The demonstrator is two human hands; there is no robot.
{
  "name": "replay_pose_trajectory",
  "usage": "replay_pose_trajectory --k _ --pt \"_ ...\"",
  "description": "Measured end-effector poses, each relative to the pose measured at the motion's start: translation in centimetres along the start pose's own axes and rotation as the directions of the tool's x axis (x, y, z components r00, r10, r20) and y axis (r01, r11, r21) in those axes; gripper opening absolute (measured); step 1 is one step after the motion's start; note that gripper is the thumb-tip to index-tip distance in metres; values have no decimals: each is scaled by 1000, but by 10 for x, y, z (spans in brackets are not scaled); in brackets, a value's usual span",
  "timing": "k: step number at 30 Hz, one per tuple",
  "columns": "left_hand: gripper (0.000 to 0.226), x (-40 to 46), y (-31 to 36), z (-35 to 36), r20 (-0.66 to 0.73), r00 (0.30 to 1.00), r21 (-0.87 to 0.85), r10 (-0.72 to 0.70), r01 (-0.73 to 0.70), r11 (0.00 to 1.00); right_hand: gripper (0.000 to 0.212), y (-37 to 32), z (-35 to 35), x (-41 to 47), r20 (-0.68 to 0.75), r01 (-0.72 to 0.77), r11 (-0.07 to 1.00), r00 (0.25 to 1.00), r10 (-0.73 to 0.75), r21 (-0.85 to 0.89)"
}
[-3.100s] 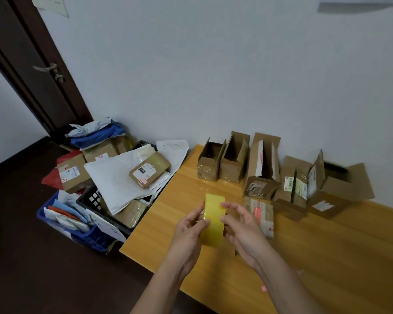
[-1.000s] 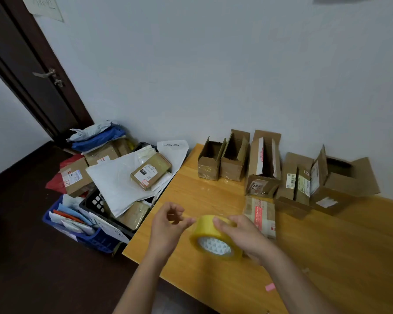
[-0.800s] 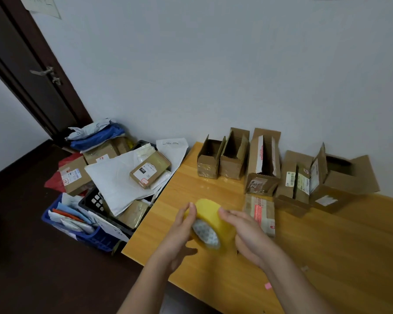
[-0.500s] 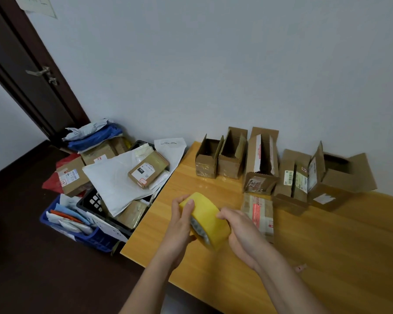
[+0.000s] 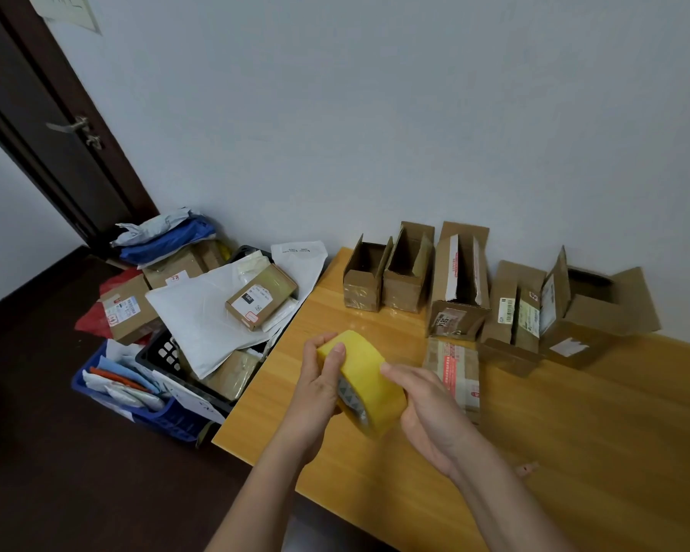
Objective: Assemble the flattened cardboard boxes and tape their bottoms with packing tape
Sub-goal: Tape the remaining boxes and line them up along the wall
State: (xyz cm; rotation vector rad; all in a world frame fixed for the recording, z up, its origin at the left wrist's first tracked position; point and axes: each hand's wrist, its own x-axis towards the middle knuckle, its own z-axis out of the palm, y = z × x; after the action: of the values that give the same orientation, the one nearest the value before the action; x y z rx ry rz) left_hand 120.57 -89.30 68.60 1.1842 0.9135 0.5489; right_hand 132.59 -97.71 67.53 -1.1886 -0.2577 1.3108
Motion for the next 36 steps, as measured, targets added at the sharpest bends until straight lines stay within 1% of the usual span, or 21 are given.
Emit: replay_pose_trajectory --k 3,4,7,8,13,14,16,18,20,22,24,26,28,29,31,32,34,36 --pt "28 0 2 0 -7 1000 14 -15 15 1000 54 -2 2 -3 -2 -33 998 999 33 59" --pt "28 0 2 0 -8 1000 18 -23 23 1000 53 -2 2 -3 -6 -41 998 999 41 57" --pt "29 1 1 0 -10 999 24 -49 49 998 81 -1 5 -2 -23 -29 999 999 29 24" --pt "29 1 1 0 -14 998 25 -55 55 998 86 0 5 -1 -23 -23 1000 999 24 12" --pt "28 1 1 0 -29 997 13 -78 78 997 83 2 2 2 -8 -15 1000 1000 15 -19" --pt "27 1 1 0 -31 996 11 -80 81 997 81 2 2 1 -4 -17 1000 1000 17 -19" --pt "27 0 2 -1 -33 996 12 -79 79 997 69 0 3 -1 4 -17 1000 1000 17 -22" --pt "28 0 3 0 -30 997 14 -78 78 997 59 -2 5 -3 14 -8 997 1000 9 -79" --pt "29 0 5 0 -32 996 12 -82 83 996 57 -5 7 -7 12 8 991 1000 -6 -134" --pt "29 1 6 -1 -35 995 16 -90 90 996 53 -6 8 -9 19 25 988 1000 -22 -153" --pt "31 1 6 -2 -36 993 12 -110 110 994 46 -9 11 -11 46 31 990 999 -25 -139" --pt "33 1 7 -2 -30 989 0 -142 142 990 43 -10 16 -13 44 23 993 999 -18 -120" --pt "27 1 10 -1 -27 983 -20 -182 181 983 42 -11 15 -11 31 15 991 999 -11 -132" --pt "25 2 11 -2 -26 980 -31 -200 199 980 35 -12 16 -10 23 4 992 1000 -1 -129" --pt "24 4 12 -3 -29 973 -51 -228 226 973 13 -14 16 -11 28 -22 993 999 25 -117" --pt "25 5 12 -4 -35 970 -58 -242 239 969 8 -16 16 -11 32 -32 994 999 36 -102" --pt "28 6 12 -4 -50 966 -65 -256 252 966 6 -17 16 -10 23 -48 997 999 49 -63" --pt "29 6 13 -3 -58 966 -57 -254 250 966 16 -18 17 -10 -4 -56 998 998 56 -41"
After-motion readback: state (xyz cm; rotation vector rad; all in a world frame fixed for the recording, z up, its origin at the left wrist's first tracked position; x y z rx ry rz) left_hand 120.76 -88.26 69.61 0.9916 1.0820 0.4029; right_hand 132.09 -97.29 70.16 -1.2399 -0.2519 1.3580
